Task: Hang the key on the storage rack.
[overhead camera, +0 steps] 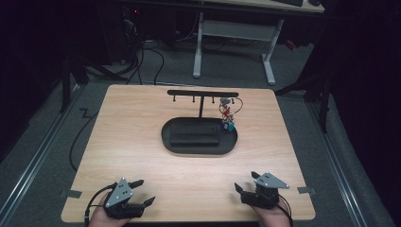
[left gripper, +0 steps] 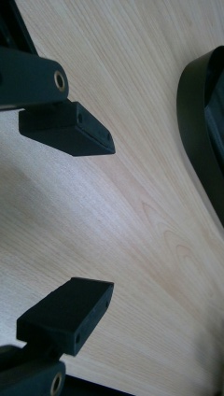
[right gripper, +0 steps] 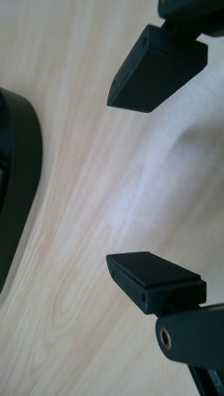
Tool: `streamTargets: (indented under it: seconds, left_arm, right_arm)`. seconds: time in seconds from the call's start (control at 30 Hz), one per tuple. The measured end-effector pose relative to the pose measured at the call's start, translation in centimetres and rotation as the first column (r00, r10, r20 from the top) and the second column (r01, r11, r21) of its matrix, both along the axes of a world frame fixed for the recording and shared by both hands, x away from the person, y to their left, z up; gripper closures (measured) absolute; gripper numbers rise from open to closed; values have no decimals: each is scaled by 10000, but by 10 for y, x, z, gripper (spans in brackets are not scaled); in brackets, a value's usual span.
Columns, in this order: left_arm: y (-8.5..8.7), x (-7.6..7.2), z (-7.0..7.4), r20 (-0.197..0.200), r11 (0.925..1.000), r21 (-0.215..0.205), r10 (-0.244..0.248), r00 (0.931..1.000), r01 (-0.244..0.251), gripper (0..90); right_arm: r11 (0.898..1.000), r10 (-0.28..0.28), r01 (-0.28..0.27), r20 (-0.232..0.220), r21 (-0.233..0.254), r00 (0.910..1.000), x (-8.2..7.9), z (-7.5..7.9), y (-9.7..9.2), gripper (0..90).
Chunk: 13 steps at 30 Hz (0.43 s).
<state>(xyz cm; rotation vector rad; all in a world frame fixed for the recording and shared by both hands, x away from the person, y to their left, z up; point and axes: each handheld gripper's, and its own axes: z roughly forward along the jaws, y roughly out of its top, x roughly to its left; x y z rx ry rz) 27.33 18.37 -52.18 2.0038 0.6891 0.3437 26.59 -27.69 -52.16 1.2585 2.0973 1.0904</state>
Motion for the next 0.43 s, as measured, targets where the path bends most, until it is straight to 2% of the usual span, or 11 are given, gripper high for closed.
streamTargets:
  seconds: [0.03,0.07,0.17,0.23,0.3,0.43]
  left_arm:
    - [0,1,0,-67,9999,-135,72,10000,-73,284]
    - [1,2,0,-146,9997,-191,141,9998,-144,283]
    - [0,4,0,-299,9993,-188,331,9990,-337,285]
    - [0,1,1,-202,9993,-71,364,9991,-365,286]
    - [1,-2,2,-57,9994,63,345,9994,-345,286]
    - [4,-2,2,-80,9992,-39,395,9992,-395,287]
  right_arm:
    - [9997,48,-46,-70,251,10000,-2,0,-1,203]
    - [9996,107,-109,54,277,9999,-3,0,0,202]
    - [9998,200,-201,220,58,9996,-1,0,3,202]
    - [9997,230,-233,336,89,9992,-1,1,6,202]
    - [9994,339,-336,404,-83,9986,-1,0,8,203]
    - [9993,304,-299,236,-203,9993,2,-2,9,204]
